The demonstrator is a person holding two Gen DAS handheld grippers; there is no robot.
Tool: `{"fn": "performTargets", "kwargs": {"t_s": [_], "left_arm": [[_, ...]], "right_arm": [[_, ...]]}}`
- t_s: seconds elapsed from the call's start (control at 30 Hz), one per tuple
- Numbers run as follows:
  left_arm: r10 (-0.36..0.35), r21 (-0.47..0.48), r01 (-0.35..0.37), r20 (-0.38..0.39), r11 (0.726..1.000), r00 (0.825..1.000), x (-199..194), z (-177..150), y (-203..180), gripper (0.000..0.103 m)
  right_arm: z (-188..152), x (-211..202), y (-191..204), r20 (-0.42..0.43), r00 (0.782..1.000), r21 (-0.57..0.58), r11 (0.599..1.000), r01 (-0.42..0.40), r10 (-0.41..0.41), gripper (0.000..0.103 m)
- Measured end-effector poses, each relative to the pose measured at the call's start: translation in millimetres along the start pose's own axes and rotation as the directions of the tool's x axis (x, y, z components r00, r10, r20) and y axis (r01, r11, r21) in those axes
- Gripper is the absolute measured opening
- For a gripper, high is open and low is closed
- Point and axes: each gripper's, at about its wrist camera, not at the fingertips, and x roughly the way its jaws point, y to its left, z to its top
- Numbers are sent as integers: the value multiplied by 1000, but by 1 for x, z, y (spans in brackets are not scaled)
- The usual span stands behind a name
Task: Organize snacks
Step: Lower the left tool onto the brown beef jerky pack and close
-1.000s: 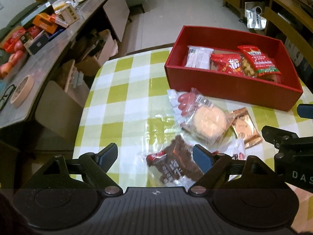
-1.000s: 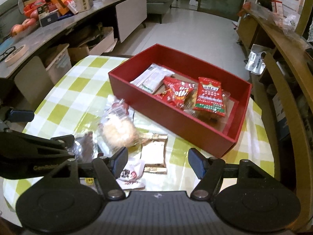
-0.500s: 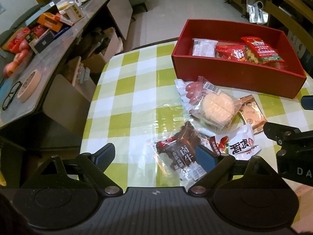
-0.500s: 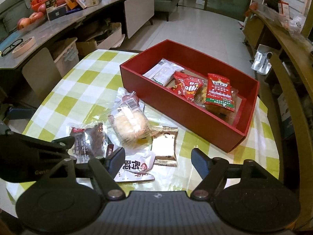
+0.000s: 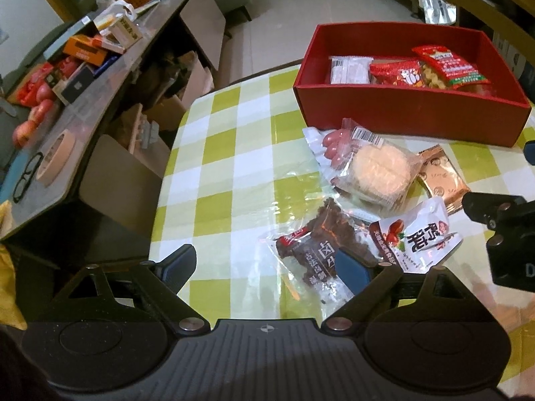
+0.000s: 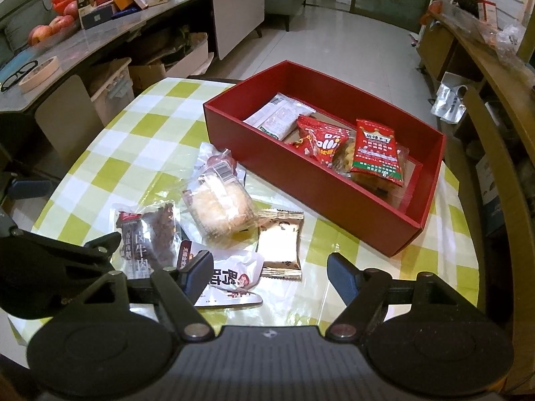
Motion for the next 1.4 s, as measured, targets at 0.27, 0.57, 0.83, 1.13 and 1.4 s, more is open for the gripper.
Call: {"fn": "performTargets", "kwargs": {"t_s": [0.27,0.57,0.83,1.13,1.4], "left_arm": [[20,7,-20,-6,1000,1000,4,-3,4,93],[-44,-87,37,-89,996,995,24,-7,30,93],[-153,-178,124,-162,976,975,42,0,18,93],[-143,-241,87,-224,966,964,68,13,-9,95],[-105,-230,57,-201,971,974,73,14,-21,100]], "right_arm": [[-3,5,1,-17,1000,-16,1000,-1,1,81],[-3,10,-4,-31,999,-15,1000,8,-8,81],[-5,14,-8,-43,999,-18,1000,17,-18,81],[-11,13,-23,-47,999,0,1000,17,-17,81],[-12,14,-30,-54,998,2,1000,21,-21,81]]}}
